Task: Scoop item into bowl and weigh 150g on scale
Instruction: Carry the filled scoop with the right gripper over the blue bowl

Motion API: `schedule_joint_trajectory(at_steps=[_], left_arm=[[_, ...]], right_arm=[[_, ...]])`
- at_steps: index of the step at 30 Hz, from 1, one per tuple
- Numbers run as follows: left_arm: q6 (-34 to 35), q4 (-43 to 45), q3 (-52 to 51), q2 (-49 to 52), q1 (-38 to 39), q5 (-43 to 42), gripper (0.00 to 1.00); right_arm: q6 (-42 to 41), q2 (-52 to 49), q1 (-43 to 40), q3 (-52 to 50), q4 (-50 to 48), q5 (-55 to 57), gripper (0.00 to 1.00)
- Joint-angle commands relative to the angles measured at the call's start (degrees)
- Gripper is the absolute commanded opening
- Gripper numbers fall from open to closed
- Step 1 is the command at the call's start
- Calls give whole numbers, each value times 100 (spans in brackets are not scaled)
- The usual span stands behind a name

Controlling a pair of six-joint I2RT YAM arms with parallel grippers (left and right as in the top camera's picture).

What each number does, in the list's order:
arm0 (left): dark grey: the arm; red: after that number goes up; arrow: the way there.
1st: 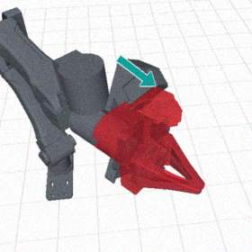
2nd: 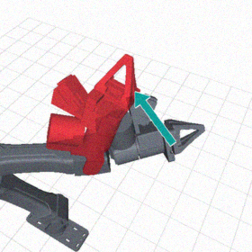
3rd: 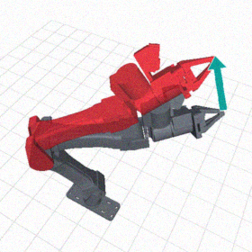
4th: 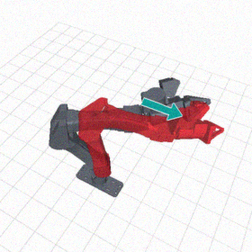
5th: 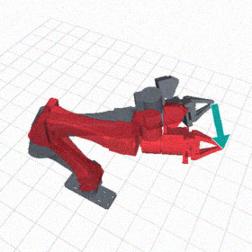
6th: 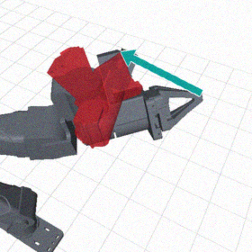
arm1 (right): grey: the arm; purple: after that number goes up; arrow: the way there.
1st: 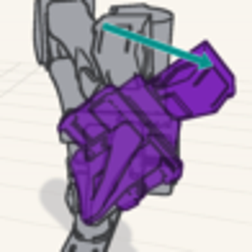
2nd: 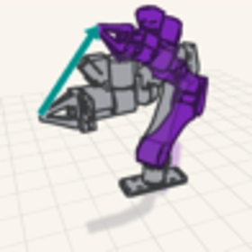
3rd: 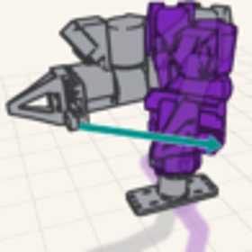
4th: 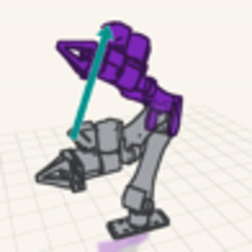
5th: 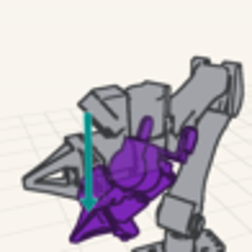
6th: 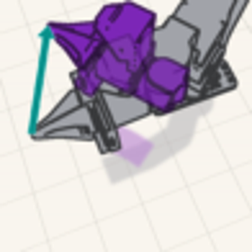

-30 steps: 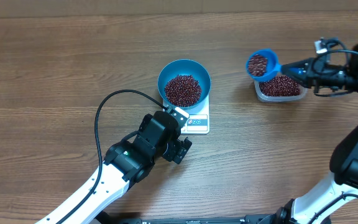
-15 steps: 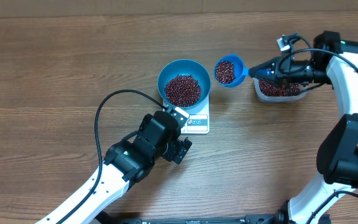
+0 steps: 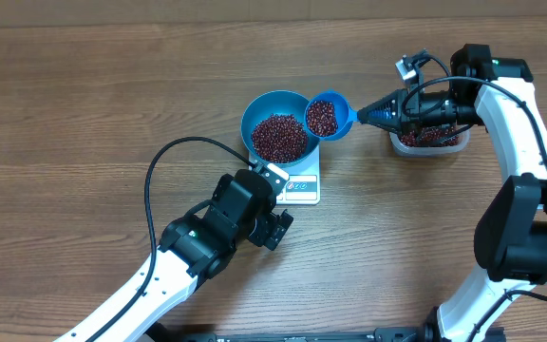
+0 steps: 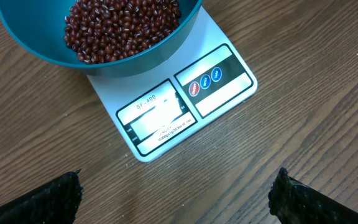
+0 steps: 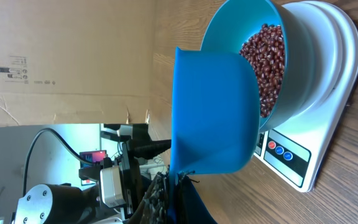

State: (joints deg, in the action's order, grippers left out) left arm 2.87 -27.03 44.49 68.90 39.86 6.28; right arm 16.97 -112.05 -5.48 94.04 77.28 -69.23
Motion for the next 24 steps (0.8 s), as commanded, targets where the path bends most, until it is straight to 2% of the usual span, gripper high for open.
schedule_joint_trajectory(at_steps=[1,18,24], left_arm=[[35,2,-52,37,-9,72,99],[35,2,-52,37,-9,72,100],[35,2,-52,37,-9,72,99]], right_arm=[[87,-13,11,-15,28,-319,4],[79,-13,168,17,-17,-538,4],[-525,-13,505,164,-566,-544,4]])
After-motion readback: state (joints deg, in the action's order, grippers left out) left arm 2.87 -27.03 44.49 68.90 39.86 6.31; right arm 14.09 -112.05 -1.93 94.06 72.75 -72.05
